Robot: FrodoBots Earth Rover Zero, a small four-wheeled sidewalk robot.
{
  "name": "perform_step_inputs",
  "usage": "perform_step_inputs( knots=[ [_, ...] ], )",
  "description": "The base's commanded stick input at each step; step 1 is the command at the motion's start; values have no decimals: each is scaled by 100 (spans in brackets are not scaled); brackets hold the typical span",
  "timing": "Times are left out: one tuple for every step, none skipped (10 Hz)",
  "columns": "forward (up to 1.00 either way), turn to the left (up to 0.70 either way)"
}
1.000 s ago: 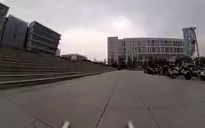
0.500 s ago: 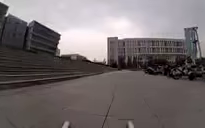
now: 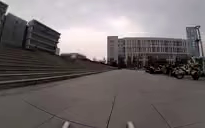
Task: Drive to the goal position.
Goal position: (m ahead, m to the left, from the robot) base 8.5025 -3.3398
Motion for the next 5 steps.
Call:
perform_step_inputs(
  knots=[
    [60,0],
    [60,0],
    [60,0],
    [60,0],
    [60,0]
  ],
)
